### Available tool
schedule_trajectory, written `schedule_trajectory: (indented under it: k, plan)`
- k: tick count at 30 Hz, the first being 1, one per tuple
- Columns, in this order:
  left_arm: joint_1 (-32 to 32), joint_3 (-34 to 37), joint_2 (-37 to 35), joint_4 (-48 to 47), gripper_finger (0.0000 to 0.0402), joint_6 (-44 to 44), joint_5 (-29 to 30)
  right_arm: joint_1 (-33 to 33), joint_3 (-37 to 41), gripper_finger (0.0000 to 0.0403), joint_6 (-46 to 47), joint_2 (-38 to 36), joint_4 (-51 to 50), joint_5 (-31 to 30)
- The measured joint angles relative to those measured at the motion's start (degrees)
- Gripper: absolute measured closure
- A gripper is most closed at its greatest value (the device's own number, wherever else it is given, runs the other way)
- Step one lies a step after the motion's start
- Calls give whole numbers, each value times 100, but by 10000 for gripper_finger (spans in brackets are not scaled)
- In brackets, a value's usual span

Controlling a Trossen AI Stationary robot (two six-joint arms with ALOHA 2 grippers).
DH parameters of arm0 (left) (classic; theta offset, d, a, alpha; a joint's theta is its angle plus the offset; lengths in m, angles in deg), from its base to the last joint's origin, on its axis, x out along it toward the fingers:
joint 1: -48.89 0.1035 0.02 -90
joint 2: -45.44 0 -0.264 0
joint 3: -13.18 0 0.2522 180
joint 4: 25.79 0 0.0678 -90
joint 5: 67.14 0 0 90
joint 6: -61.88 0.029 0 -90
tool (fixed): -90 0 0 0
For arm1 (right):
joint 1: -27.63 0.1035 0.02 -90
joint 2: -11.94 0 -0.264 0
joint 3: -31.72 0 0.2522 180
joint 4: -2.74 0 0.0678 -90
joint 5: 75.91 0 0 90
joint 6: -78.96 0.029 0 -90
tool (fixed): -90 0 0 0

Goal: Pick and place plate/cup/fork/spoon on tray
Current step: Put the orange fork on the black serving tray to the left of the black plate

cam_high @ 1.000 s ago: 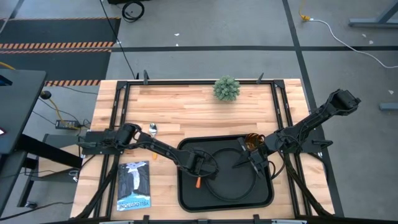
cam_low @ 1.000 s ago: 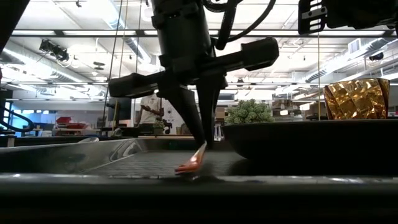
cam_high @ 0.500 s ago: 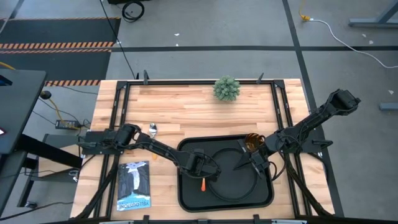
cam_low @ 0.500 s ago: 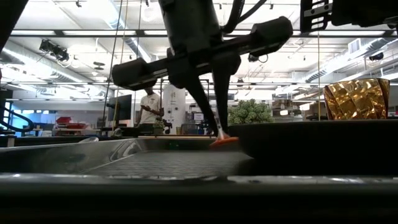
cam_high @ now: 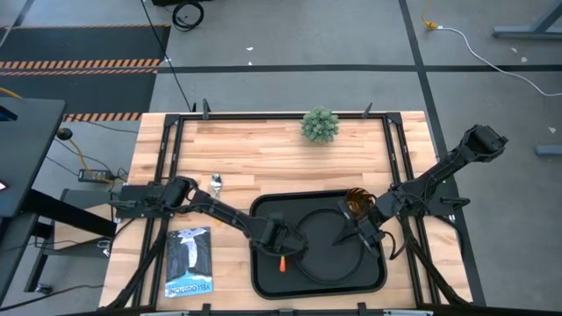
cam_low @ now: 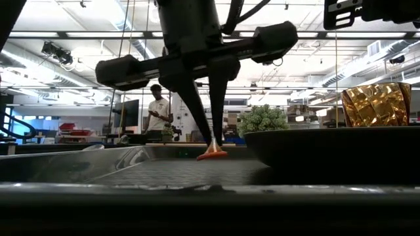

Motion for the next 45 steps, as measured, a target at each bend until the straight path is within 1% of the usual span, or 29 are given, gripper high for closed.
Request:
schedule_trajectory:
  k: [8,14,19,37,45]
  plan:
    - [-129,0,0,45,385,-427,19,14,0,392,-37,0,2,0]
    - [-113,4,112,52,384,-427,86,14,0,392,-39,0,0,0]
    - [-103,4,287,317,383,-387,87,14,-2,392,-48,0,-45,0]
    - [-75,4,293,639,382,-314,87,14,-2,392,-59,0,-37,0]
    - [-50,4,295,621,381,-322,87,14,-2,392,-60,0,-35,0]
